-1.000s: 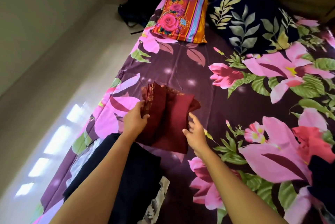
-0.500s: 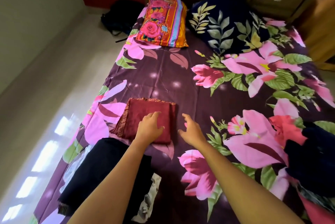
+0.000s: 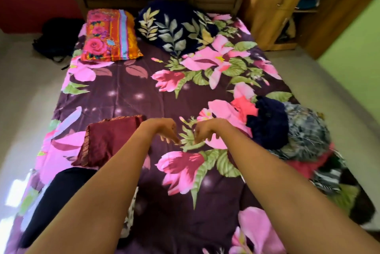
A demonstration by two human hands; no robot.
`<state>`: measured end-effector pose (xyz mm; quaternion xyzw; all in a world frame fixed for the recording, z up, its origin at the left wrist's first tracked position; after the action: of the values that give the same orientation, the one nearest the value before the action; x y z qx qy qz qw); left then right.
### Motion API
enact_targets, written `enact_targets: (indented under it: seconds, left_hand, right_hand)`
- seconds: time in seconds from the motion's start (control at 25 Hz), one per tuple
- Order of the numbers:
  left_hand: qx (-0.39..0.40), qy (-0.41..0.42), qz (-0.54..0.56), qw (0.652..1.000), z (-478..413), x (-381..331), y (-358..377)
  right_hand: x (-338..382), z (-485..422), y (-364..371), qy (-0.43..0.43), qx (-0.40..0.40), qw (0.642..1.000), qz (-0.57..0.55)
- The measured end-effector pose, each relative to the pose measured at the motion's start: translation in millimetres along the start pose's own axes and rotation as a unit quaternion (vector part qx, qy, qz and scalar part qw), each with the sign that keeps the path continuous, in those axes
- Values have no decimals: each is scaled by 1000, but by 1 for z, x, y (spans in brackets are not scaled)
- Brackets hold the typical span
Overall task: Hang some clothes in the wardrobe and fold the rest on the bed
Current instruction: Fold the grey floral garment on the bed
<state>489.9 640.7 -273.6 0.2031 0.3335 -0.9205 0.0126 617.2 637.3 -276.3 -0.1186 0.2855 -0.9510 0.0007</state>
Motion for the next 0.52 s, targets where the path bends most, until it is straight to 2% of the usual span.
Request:
enact_targets:
  seconds: [0.12, 0.32, 0.52]
  left_hand:
    - [-46, 31, -88, 995, -11, -55, 9]
    - [14, 61, -141, 988, -32, -129, 50]
    - [41, 82, -168, 982, -58, -206, 76]
  right_hand:
    - [-46, 26, 4, 11, -33, 999, -21]
    - [-120, 58, 21, 32, -55, 997, -53]
    - [-206, 87, 36, 50, -67, 991, -102]
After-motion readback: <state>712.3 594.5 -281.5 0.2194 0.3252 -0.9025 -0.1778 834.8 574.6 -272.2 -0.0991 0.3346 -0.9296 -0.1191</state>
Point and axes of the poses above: each hand's wrist, its own z-axis away from the middle knuckle, its own y-axis out of the palm, x = y × z, the point moved 7 cm from there along -z, towards the middle knuckle, and after that the axes turned 1 degree about -z, right-handed, at the moved point
